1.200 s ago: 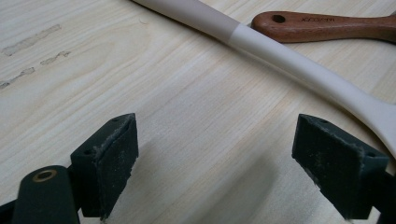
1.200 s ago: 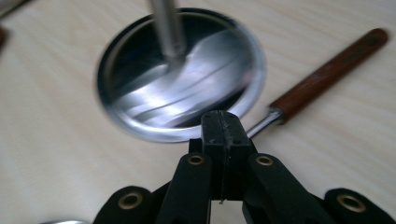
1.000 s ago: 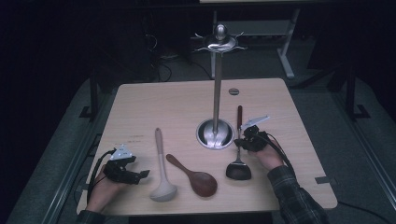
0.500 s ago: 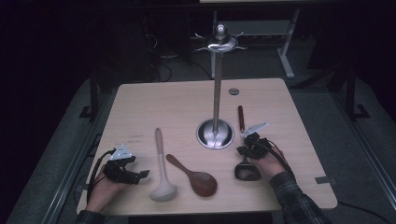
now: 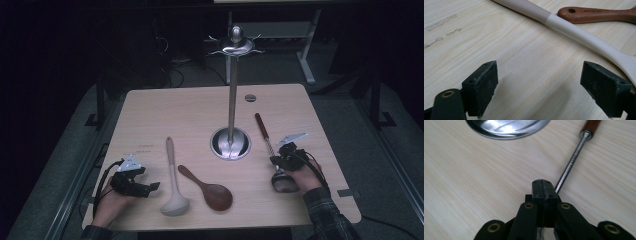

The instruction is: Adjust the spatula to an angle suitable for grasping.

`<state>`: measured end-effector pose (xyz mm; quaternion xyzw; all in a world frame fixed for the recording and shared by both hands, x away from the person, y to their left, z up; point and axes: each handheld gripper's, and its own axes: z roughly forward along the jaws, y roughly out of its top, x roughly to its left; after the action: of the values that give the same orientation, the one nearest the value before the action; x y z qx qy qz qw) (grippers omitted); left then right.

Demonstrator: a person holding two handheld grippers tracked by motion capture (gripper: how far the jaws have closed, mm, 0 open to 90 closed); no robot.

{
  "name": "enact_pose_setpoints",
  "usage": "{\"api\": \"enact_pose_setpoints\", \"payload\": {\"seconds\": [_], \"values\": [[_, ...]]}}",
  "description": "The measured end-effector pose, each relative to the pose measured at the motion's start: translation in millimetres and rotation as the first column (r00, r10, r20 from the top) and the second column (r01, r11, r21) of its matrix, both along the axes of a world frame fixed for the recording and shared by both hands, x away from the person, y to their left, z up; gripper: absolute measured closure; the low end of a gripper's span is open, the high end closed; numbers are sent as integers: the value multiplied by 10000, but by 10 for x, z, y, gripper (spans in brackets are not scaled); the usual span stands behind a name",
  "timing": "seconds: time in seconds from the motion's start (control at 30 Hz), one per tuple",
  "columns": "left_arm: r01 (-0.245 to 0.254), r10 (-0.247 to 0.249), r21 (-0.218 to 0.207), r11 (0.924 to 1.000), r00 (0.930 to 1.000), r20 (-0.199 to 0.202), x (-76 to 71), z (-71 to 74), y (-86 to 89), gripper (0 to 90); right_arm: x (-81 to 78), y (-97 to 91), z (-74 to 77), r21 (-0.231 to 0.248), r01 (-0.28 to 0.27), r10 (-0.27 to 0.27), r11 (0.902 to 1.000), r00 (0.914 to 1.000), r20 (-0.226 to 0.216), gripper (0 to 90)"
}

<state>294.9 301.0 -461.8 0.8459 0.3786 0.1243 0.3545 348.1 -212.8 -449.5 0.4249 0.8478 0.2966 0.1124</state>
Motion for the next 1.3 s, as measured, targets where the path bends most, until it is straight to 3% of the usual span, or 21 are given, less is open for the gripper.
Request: {"api": "enact_pose_setpoints", "payload": {"seconds": [0.2, 0.43, 0.6, 0.9, 0.97, 1.0, 1.3], "values": [[-8, 8, 29, 10000, 10000, 5, 2, -3, -6, 141, -24, -216, 12, -421, 524, -513, 9977, 9984, 255, 900], [-9, 9, -9, 10000, 10000, 6, -2, 4, -4, 141, -62, -393, 30, -173, 973, -970, 9951, 9952, 151, 900], [2, -2, -1, 10000, 10000, 20, -1, 2, -8, 141, -45, -393, 122, 128, 938, -941, 9955, 9952, 275, 891], [54, -55, 32, 10000, 10000, 41, 2, 2, -12, 141, 32, -388, 278, 440, 1500, -1506, 9877, 9885, 100, 790], [44, -44, -3, 10000, 10000, 27, 5, -4, -9, 141, 75, -389, 314, 445, 1550, -1560, 9869, 9875, 205, 761], [47, -47, 7, 10000, 10000, -5, 7, -6, -4, 141, 92, -376, 331, 457, 1677, -1680, 9848, 9858, 28, 752], [-36, 36, -164, 9999, 10000, -2, 17, 4, 14, 141, 317, -284, 429, 455, 1809, -1803, 9824, 9835, -162, 660]]}}
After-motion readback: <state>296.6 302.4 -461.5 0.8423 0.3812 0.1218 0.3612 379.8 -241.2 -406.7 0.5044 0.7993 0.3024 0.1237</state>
